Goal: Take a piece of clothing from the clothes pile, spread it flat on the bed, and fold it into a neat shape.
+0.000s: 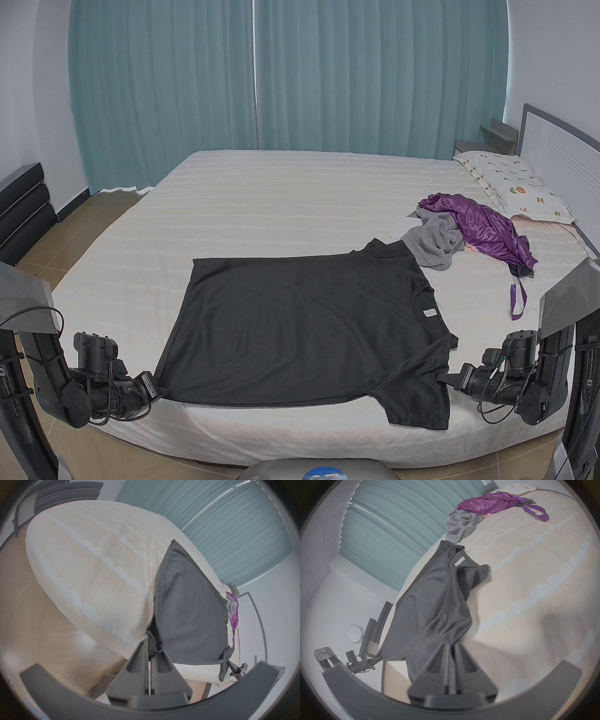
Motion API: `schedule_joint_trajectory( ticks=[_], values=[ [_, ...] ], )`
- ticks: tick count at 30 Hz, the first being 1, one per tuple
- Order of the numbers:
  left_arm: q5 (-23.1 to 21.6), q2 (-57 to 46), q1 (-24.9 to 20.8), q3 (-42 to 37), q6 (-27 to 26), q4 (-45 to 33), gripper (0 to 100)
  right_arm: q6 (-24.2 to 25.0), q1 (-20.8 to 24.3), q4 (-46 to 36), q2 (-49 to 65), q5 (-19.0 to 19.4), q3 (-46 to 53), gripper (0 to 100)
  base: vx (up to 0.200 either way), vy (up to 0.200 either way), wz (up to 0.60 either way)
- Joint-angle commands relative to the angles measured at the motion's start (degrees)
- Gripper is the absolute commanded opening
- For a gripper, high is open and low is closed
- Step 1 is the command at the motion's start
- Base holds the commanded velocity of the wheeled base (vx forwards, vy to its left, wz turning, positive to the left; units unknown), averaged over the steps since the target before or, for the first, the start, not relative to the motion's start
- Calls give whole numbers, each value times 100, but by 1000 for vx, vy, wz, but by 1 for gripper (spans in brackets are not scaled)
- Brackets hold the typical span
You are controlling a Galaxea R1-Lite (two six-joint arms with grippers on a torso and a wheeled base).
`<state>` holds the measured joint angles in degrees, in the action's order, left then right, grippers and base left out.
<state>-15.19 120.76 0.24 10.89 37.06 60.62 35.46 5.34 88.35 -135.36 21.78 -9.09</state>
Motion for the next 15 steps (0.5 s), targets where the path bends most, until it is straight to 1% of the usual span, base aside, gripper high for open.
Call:
schedule_joint_trajectory(
  ticks=[1,10,15],
  values=[
    [-2,-9,-7,-8,3,2,0,-39,-77,130,10,-8,189,0,0,0,0],
    [-2,-167,2,-69,3,2,0,-92,-103,139,256,-8,444,0,0,0,0],
    [7,-378,20,-104,3,-7,0,-180,-270,139,573,54,778,0,0,0,0]
  ],
)
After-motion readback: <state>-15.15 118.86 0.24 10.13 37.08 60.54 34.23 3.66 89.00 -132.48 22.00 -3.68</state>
